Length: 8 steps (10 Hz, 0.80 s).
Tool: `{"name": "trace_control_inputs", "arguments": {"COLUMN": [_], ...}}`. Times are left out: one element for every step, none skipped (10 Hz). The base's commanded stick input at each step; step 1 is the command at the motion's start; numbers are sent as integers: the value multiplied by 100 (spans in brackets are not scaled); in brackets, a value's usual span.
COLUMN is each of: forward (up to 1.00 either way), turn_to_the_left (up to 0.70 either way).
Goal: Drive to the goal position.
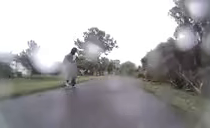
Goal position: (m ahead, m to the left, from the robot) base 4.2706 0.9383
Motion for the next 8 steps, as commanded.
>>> {"name": "trace_control_inputs", "arguments": {"forward": [85, 85, 85, 85, 85, 85, 85, 85], "turn_to_the_left": [0, 0, 0, 0, -6, -31, -26, -16]}}
